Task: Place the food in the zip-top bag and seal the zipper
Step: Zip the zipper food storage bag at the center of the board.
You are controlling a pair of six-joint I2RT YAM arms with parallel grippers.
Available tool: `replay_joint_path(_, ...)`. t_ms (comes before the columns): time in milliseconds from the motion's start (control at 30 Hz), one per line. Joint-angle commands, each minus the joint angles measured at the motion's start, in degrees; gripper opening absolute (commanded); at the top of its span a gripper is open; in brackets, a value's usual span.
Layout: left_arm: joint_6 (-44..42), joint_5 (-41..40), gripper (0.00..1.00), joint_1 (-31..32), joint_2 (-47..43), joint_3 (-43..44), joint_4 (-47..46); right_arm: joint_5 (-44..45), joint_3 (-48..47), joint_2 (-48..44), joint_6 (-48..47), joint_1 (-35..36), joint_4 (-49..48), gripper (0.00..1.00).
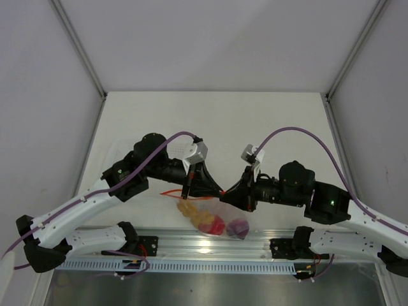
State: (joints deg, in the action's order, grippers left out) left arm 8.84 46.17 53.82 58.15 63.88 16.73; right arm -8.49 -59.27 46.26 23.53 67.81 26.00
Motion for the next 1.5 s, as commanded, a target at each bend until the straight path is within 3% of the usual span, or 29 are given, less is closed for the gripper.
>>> replay_joint_path(0,-0.23,2.96,0.01,0.14,-1.29,0.37,-1.26,0.84,-1.12,-0.73,-0.77,-0.75,-0.95,0.12)
replay_joint_path(67,-0.23,3.22,0.01,0.14,-1.29,0.37,-1.35,0.93,-1.2,-0.38,-0.68,-0.93,-1.04,0.0)
replay_joint_path(200,-0.23,3.92,0.01,0.14,-1.37,0.11,-1.44,0.5,-0.94,0.32,-0.33,-1.28,-2.26,0.01)
replay_joint_path(300,-0.49,3.92,0.01,0.14,-1.29,0.11,-1.26,-0.74,-0.94,1.29,-0.41,-1.28,-3.32,0.19)
replay_joint_path(467,-0.76,2.7,0.01,0.14,-0.93,0.64,-0.21,-2.4,-0.77,2.08,-0.68,-1.28,-3.85,0.27)
replay_joint_path(567,-0.58,2.87,0.01,0.14,-1.02,0.72,-0.65,-1.97,-0.15,1.99,-0.41,-1.28,-4.29,0.2)
replay_joint_path(600,-0.49,2.96,0.01,0.14,-0.93,0.72,-0.82,-1.88,0.03,1.82,-0.41,-1.28,-4.81,0.0)
replay_joint_path(800,-1.28,1.12,0.01,0.14,-0.32,0.55,0.75,-2.5,1.78,1.29,0.29,-0.84,-9.12,0.0)
replay_joint_path(933,-2.43,-0.82,0.01,-0.73,0.3,0.02,2.96,3.9,1.52,-0.55,-0.85,1.53,-7.9,0.0)
replay_joint_path(1467,-3.57,-2.67,0.01,-1.7,1.97,-1.12,4.01,14.81,-0.67,-7.32,-0.32,3.03,-3.94,0.0)
